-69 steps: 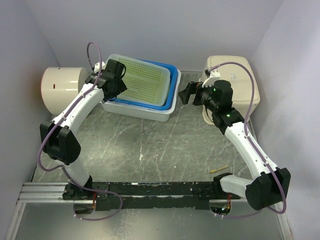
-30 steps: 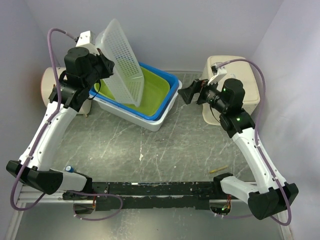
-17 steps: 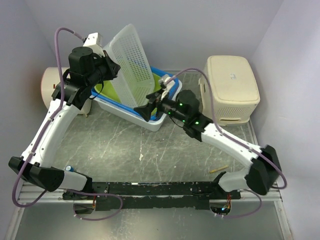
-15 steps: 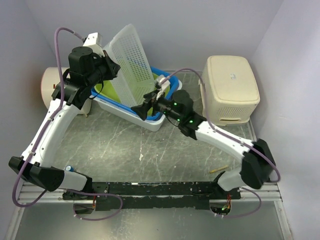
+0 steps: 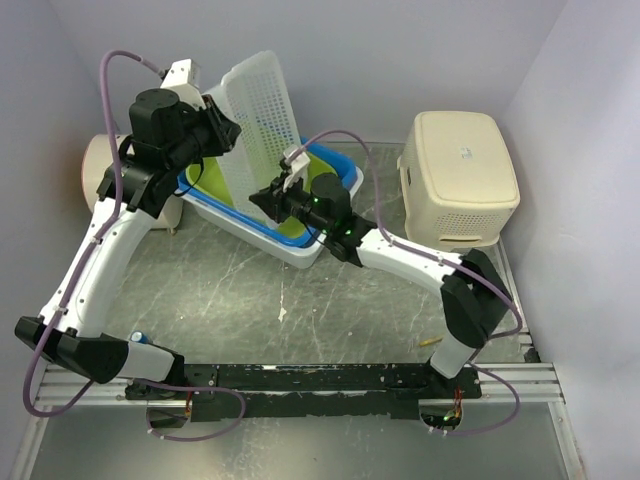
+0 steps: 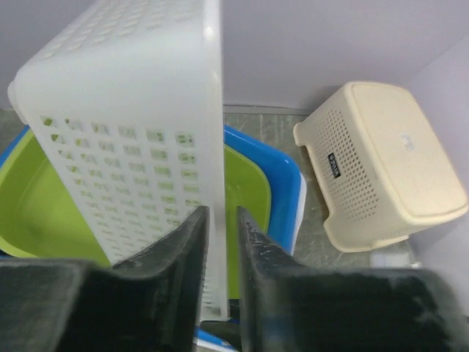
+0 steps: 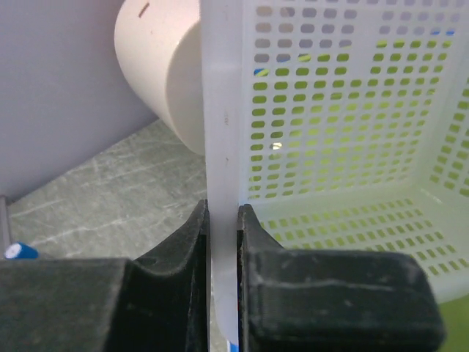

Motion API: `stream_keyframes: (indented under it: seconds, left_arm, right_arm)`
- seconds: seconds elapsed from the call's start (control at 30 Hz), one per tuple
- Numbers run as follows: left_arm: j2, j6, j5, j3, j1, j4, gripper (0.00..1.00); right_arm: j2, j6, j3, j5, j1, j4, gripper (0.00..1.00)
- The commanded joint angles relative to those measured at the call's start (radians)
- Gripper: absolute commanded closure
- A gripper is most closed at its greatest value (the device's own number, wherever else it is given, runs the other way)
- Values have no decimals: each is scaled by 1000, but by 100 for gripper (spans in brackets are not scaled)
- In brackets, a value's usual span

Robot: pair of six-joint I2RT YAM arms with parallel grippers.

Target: Turn the large container upside down

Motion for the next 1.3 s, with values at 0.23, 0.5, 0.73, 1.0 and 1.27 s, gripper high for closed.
stream_keyframes:
  seconds: [0.23, 0.5, 0.73, 1.0, 1.27]
  left_arm:
    - [-93, 41, 164, 114, -6, 18, 1]
    - [-198, 137, 195, 46, -6, -91, 1]
    - [-280, 173, 305, -120, -6, -128, 1]
    - [-297, 201, 582, -449, -20, -210, 2]
    - [-246, 153, 655, -715, -185, -68, 1]
  right_arm:
    - [-352, 100, 160, 144, -55, -337, 100]
    - [-618, 122, 156, 308, -81, -642, 100]
    - [-808, 206, 117, 408, -82, -818, 100]
    - [-920, 287, 152, 515, -82, -1028, 100]
    - [-987, 292, 203, 649, -82, -1080, 100]
